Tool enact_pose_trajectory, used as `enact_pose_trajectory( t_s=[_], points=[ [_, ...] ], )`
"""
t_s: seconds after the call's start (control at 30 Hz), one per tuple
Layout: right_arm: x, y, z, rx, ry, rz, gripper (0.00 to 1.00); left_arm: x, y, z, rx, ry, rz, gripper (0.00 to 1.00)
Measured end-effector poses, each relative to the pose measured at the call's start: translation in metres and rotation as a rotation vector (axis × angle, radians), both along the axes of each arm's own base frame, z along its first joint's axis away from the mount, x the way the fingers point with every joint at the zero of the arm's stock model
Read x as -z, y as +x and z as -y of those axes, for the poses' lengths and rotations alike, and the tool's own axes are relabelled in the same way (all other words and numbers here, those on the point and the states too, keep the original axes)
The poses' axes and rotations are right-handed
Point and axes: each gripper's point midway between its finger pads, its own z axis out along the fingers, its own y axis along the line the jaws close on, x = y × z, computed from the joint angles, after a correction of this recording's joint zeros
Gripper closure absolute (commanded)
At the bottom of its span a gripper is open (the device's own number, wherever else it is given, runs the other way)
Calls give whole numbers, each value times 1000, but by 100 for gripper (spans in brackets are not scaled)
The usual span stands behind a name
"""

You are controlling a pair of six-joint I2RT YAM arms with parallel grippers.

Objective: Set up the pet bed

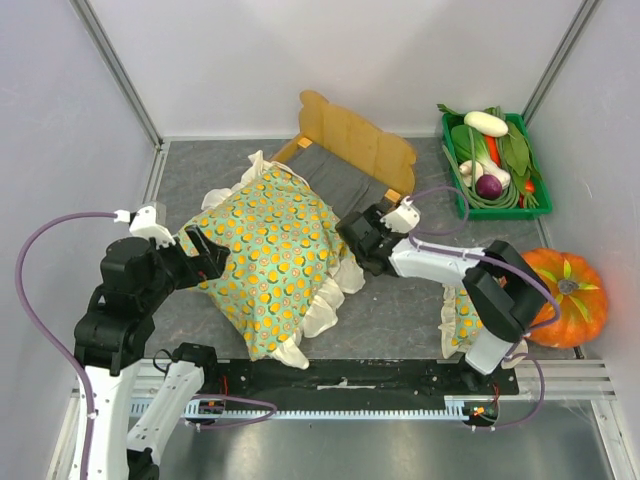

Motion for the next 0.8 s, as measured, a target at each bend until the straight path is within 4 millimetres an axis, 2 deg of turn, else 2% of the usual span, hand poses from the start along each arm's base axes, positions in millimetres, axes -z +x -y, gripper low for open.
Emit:
enact_pose_trajectory(
  t_s=[0.1, 0.13, 0.17, 0.3, 0.4, 0.53, 0.6, 0.67, 0.73, 0.8],
  points=[
    [-5, -28, -26, -159, 5, -15, 2, 14, -1, 0, -1, 2, -22, 1],
    [-29, -41, -28, -257, -16, 10, 2, 20, -2, 0, -2, 3, -34, 1],
    [-30, -41, -27, -258, -15, 12, 2, 20, -2, 0, -2, 3, -34, 1],
    [-98, -50, -9, -436, -163, 120, 2, 18, -3, 0, -2, 1, -25, 1],
    [-164, -51, 9, -560, -281, 259, 2, 14, -5, -1, -2, -1, -13, 1],
    [-242, -16, 40, -572, -480, 348, 2, 6, -7, -1, 0, -5, 11, 1],
    [-270, 10, 43, -614, -589, 363, 2, 4, -8, -1, 1, -8, 21, 1],
    [-292, 41, 34, -685, -705, 360, 2, 2, -10, 0, 3, -10, 29, 1],
    [-301, 74, 22, -755, -794, 353, 2, 2, -13, 0, 6, -12, 35, 1],
    [-289, 102, 14, -828, -864, 307, 2, 0, -15, 0, 10, -15, 44, 0]
  ],
)
